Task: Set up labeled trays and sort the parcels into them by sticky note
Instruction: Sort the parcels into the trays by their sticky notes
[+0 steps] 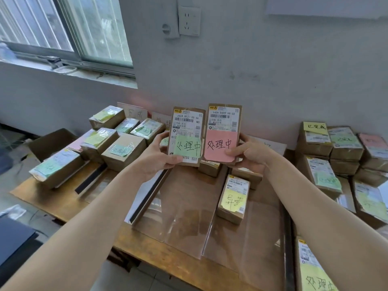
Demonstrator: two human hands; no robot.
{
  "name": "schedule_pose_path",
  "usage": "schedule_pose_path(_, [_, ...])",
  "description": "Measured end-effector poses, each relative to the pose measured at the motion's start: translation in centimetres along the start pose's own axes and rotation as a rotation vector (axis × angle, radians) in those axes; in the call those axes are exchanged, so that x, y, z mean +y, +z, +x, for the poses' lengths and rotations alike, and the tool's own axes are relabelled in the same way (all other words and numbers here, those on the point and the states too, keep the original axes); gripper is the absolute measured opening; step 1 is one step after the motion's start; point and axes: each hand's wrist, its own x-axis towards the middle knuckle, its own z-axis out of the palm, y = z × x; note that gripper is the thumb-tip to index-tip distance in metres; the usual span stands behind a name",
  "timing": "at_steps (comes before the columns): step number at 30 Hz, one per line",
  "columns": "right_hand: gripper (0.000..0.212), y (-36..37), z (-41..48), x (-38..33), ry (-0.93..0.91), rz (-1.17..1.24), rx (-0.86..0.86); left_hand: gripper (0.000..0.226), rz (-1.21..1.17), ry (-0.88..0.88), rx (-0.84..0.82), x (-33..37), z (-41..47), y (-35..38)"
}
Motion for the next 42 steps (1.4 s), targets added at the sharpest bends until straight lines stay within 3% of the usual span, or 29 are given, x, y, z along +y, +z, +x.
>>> schedule_pose_path(7, [0.058,8.1,3.9,0.0,-0.034,0.014,0.087,0.077,0.036,0.004,-0.079,-0.1,2.4,-8.8])
schedule_pose_path(14, [0.052,16.7,7.5,1.6,0.008,0.066,0.115,0.084,0.055,-0.073,-0.139,-0.7,4.5,-18.3])
schedule_pose_path(21, [0.027,19.0,9.2,2.8,0.301,-0.016,0.283,0.078,0.081,-0.205,-0.222,-3.2,5.4,-21.8])
schedule_pose_path(29, [0.024,21.5,13.8,4.4,0.468,-0.009,0.227,0.076,0.039,-0.266,-0.125,-4.8,5.4,-25.5])
schedule_pose_path(42, [0.032,25.2,20.0,7.3,0.493,-0.069,0.240,0.077,-0.005,-0.283,0.020,-6.3,5.2,-31.0])
